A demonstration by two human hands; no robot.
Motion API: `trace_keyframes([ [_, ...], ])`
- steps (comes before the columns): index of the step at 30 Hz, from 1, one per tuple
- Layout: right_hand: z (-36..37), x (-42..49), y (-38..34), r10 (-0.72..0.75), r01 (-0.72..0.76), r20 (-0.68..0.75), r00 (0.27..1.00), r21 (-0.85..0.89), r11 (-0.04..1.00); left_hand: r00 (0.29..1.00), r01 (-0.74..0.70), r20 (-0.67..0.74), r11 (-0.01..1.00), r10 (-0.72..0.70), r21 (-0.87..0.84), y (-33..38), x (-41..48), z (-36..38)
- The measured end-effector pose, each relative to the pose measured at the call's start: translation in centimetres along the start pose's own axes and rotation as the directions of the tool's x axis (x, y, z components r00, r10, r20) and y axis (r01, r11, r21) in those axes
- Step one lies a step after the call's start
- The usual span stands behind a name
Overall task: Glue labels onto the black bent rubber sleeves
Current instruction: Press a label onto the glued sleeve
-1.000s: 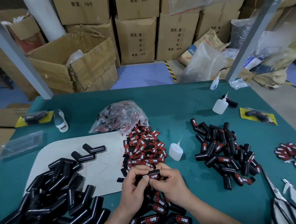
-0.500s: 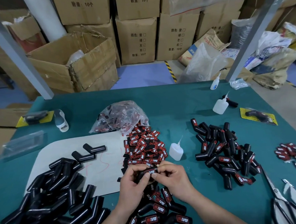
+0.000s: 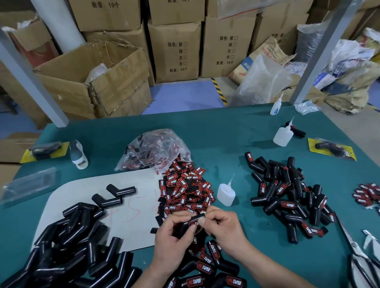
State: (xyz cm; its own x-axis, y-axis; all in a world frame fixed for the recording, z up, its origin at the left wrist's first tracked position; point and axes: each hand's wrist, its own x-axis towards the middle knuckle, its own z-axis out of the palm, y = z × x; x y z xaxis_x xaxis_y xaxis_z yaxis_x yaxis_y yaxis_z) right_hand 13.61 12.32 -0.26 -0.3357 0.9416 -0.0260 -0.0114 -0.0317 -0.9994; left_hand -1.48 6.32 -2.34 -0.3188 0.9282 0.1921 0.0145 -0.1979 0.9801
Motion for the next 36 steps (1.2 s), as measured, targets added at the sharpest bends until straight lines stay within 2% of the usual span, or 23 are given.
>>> trace_keyframes([
  [10,0.7,-0.7,-0.2,0.008,-0.008,-0.001,1.000,0.041,0.999,0.990,-0.133,0.047,0.990,0.130,0.055,-0.2,0.0,-0.1],
  [14,0.7,-0.8,-0.4,0.010,-0.009,-0.013,1.000,0.059,0.998,0.990,-0.134,0.055,0.990,0.131,0.051,-0.1,-0.1,-0.1],
  [20,0.5,-0.7,-0.6,0.018,-0.021,0.077,0.997,0.046,0.999,0.984,-0.166,0.085,0.983,0.159,0.083,-0.1,0.0,-0.3],
  [24,0.6,-0.8,-0.7,-0.004,-0.001,0.079,0.997,0.065,0.998,0.983,-0.171,0.086,0.981,0.163,0.095,0.0,0.0,-0.4],
  [28,0.5,-0.9,-1.2,-0.015,0.008,0.171,0.985,0.043,0.999,0.973,-0.217,0.104,0.971,0.206,0.100,0.1,-0.1,-0.4],
  [36,0.7,-1.1,-1.6,-0.037,0.025,0.154,0.987,0.078,0.997,0.974,-0.210,0.117,0.969,0.195,0.128,-0.1,-0.2,-0.3],
])
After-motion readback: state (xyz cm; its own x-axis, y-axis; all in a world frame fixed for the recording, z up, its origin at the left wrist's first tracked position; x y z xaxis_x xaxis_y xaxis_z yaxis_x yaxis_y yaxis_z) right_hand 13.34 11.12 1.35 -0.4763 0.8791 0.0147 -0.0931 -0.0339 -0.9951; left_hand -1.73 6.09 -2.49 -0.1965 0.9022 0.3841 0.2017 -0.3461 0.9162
